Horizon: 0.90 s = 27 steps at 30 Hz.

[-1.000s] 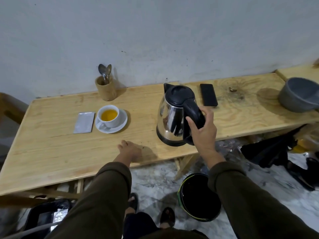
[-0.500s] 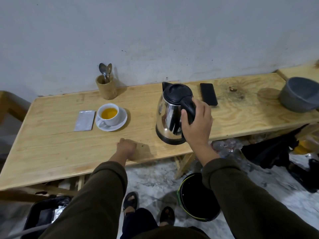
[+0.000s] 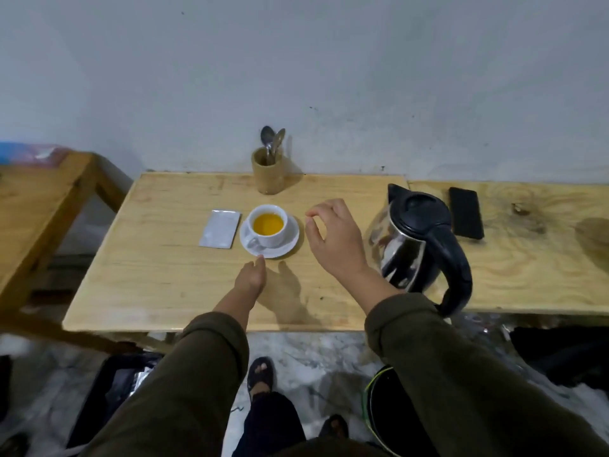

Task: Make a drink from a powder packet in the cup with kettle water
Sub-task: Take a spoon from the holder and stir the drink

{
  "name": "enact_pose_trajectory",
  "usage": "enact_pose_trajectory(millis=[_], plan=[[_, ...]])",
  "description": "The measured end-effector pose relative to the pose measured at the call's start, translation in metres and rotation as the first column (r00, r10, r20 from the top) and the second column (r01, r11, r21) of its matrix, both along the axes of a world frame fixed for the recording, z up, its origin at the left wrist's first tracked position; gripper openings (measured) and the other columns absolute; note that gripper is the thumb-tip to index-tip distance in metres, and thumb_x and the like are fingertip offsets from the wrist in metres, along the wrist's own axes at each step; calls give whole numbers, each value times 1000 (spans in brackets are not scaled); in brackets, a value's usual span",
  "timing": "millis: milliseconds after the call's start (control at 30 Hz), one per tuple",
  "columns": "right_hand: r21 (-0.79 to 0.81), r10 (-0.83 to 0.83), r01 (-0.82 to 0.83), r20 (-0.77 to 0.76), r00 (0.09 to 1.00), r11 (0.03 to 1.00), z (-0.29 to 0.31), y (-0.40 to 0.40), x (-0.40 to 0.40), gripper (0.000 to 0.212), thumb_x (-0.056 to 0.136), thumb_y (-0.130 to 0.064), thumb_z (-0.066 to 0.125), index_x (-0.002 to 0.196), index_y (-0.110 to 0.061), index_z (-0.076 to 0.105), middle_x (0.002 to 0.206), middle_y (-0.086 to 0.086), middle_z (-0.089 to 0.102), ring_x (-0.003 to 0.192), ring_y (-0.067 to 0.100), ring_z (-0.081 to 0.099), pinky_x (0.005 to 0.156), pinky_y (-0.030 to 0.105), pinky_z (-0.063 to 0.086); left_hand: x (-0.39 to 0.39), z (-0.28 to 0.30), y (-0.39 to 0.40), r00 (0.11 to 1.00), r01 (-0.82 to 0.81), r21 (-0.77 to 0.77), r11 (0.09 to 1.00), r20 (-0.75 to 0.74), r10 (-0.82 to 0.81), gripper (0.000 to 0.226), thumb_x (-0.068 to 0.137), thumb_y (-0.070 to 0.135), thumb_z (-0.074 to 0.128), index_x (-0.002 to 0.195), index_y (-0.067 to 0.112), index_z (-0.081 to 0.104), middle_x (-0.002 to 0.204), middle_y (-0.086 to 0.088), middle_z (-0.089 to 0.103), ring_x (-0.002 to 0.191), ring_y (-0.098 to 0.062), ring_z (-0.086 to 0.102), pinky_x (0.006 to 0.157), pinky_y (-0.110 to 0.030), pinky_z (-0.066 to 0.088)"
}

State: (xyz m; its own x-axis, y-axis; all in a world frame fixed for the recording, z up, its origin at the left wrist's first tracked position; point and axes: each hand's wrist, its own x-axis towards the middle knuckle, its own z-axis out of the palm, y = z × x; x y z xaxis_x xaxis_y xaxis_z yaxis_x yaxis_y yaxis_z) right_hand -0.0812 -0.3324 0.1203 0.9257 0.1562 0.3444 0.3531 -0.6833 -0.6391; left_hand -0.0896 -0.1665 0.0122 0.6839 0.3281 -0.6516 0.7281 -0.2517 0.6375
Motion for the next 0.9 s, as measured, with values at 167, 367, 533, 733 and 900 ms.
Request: enact_pose_trajectory(millis=[167, 367, 533, 733, 900], plan=[[-56, 8, -20, -204, 979, 998, -9, 52, 54, 18, 89, -19, 54, 98, -8, 64, 108, 12, 58, 95, 25, 57, 78, 29, 43, 25, 2, 39, 999, 30, -87, 996, 28, -28, 72, 95, 58, 26, 137, 5, 50, 141, -19, 52, 129, -35, 50, 112, -47, 37], [-50, -139, 130, -404, 904, 990, -12, 101, 133, 22, 90, -21, 50, 92, -8, 67, 103, 13, 65, 96, 28, 60, 72, 26, 38, 59, 8, 73, 956, 293, -132, 947, 35, -291, 75, 93, 62, 29, 136, 4, 53, 140, -18, 54, 128, -34, 51, 110, -46, 39], [-125, -269, 238, -423, 865, 963, -17, 126, 178, 29, 93, -15, 43, 102, -5, 68, 109, 16, 64, 103, 30, 59, 78, 27, 40, 75, 3, 92, 864, 494, -106, 863, -49, -501, 79, 85, 68, 42, 128, 4, 57, 130, -14, 60, 119, -32, 57, 95, -36, 45], [-338, -386, 274, -331, 861, 901, -38, 151, 211, 35, 95, -28, 41, 114, -8, 62, 121, 15, 54, 115, 32, 46, 96, 42, 42, 89, -8, 107, 820, 550, -181, 815, -64, -568, 65, 84, 59, 55, 128, 11, 60, 128, -7, 63, 113, -22, 61, 102, -32, 45], [-476, -431, 258, -299, 851, 841, -48, 170, 221, 36, 92, -27, 38, 114, -11, 62, 124, 11, 55, 117, 32, 42, 98, 48, 36, 94, -12, 113, 811, 561, -236, 793, -31, -584, 60, 82, 56, 61, 121, 11, 64, 113, -5, 68, 107, -21, 63, 100, -31, 46]])
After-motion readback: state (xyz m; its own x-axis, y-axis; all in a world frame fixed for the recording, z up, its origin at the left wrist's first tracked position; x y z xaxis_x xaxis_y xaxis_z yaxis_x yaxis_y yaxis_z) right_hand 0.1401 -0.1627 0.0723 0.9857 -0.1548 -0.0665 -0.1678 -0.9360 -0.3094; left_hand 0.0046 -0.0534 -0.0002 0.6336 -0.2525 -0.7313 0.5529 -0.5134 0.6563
